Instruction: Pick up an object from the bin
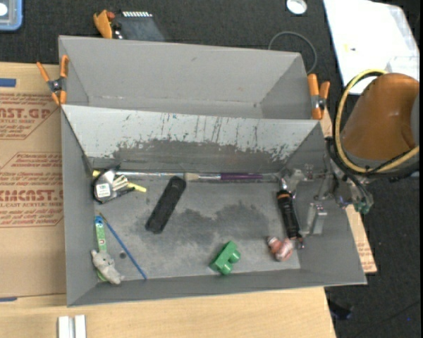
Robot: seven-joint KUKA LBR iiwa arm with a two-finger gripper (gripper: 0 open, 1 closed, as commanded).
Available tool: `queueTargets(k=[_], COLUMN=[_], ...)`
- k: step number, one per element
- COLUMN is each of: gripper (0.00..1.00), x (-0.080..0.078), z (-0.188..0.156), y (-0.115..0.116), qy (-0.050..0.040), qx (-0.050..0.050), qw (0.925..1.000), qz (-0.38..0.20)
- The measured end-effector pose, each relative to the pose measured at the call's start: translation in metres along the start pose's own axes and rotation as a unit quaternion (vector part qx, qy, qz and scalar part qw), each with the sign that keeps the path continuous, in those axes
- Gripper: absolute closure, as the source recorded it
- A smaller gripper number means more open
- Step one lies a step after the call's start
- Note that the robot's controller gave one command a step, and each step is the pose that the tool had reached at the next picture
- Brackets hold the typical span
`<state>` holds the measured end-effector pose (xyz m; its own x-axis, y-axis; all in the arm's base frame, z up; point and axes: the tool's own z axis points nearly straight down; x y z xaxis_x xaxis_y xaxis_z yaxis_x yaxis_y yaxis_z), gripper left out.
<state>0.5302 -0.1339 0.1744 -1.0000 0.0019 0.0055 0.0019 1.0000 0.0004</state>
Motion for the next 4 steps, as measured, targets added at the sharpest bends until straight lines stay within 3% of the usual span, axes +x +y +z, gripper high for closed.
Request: queueTargets(k=[1,2,3,4], gripper=[0.0,0.0,0.0,0.0], x=[-0.002,0.025,0.029,0.044], z=[-0.005,0.078,0.117,0.081], y=[0.001,-0.011,-0.011,0.023], qy=[-0.0036,-0.004,-0.0046,-0.0032], qx=[0.001,0.0,0.0,0.0], qw=[1.0,0.9983,1.0,0.9817], qz=[-0.001,0.059,-0.002,-0.19])
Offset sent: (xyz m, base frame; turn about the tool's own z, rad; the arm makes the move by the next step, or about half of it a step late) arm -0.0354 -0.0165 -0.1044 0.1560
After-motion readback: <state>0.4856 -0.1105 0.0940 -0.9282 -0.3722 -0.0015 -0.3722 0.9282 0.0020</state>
